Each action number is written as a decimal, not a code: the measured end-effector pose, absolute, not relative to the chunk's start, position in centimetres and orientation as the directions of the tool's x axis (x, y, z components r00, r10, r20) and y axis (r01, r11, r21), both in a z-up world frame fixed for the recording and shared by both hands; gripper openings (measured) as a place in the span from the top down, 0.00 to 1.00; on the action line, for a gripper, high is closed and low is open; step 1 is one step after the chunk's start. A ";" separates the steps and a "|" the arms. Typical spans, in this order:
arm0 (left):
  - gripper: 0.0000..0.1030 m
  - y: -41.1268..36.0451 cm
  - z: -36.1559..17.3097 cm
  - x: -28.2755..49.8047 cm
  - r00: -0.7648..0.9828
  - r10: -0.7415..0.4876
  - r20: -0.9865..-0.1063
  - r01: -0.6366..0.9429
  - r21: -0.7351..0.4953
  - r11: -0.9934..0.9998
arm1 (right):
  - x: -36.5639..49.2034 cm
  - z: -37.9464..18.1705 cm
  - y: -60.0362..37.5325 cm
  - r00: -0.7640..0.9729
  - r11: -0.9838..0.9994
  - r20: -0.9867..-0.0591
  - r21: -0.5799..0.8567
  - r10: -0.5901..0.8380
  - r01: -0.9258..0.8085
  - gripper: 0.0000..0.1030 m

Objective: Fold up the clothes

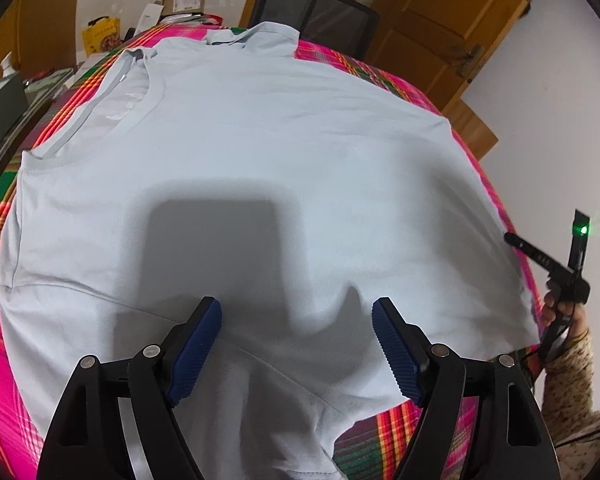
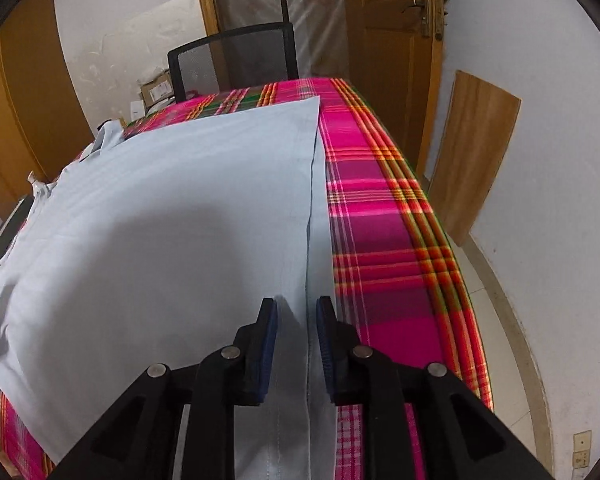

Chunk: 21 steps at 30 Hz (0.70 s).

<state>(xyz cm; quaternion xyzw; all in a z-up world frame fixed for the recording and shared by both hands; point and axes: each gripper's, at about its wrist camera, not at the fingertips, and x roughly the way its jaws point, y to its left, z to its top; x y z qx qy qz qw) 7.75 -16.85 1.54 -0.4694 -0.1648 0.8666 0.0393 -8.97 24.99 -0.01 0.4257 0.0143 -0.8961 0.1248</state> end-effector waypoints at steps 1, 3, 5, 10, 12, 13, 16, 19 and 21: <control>0.23 -16.7 1.5 7.7 -0.551 0.217 -0.806 0.079 -0.309 -0.948 | -8.9 0.0 25.0 -0.610 -0.972 -0.769 0.064 -0.192 0.225 0.97; 0.23 -16.4 1.5 7.7 -0.542 0.208 -0.814 0.069 -0.290 -0.954 | -8.7 0.0 25.2 -0.619 -0.978 -0.768 0.046 -0.166 0.205 0.98; 0.23 -16.3 1.5 7.8 -0.537 0.204 -0.819 0.062 -0.279 -0.958 | -8.6 -0.1 25.5 -0.625 -0.983 -0.767 0.036 -0.142 0.179 1.00; 0.23 -16.5 1.7 8.9 -0.538 0.217 -0.814 0.040 -0.281 -0.959 | -8.2 0.3 27.5 -0.625 -0.996 -0.777 0.032 -0.074 0.078 0.99; 0.23 -16.5 1.7 9.3 -0.523 0.222 -0.823 0.036 -0.281 -0.959 | -7.7 0.6 27.4 -0.616 -0.996 -0.783 0.039 -0.081 0.082 0.97; 0.23 -16.6 1.7 9.5 -0.516 0.223 -0.827 0.038 -0.282 -0.959 | -7.3 0.9 27.1 -0.618 -0.993 -0.779 0.054 -0.107 0.105 0.97; 0.23 -16.7 1.7 10.6 -0.507 0.227 -0.831 0.044 -0.288 -0.957 | -5.4 2.0 24.7 -0.615 -0.966 -0.753 0.111 -0.234 0.232 0.97; 0.23 -17.1 1.7 11.7 -0.507 0.236 -0.829 0.052 -0.302 -0.952 | -3.4 2.0 21.6 -0.554 -0.916 -0.759 0.135 -0.341 0.379 0.93; 0.23 -17.4 1.6 12.4 -0.507 0.242 -0.828 0.057 -0.312 -0.948 | -2.3 1.1 20.2 -0.533 -0.907 -0.788 0.075 -0.308 0.414 0.92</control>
